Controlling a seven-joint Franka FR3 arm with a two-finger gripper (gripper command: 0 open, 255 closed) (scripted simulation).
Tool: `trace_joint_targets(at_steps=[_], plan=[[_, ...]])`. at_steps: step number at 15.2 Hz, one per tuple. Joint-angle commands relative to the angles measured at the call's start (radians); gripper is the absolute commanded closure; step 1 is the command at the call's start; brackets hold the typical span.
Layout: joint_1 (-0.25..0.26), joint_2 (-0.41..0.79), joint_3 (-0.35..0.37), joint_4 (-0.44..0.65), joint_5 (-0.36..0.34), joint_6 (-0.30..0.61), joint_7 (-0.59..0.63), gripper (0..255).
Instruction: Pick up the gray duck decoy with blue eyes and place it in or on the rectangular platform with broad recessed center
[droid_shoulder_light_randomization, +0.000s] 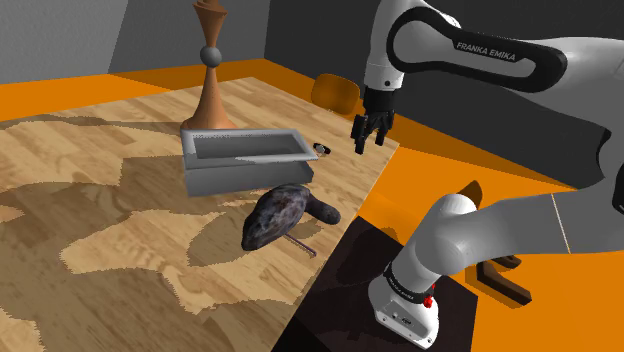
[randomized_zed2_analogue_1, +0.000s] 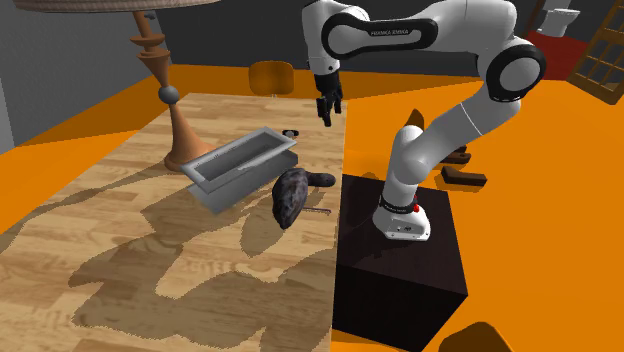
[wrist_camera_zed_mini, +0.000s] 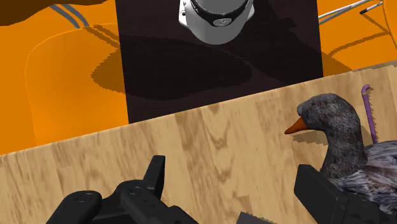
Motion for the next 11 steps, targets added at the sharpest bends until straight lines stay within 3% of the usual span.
trace_joint_targets(at_steps=[1, 11], plan=[[0.000, 0.000, 0.000, 0.000, 0.000, 0.000, 0.000, 0], [0.143, 0.019, 0.171, -0.167, 0.116, 0.251, 0.065, 0]])
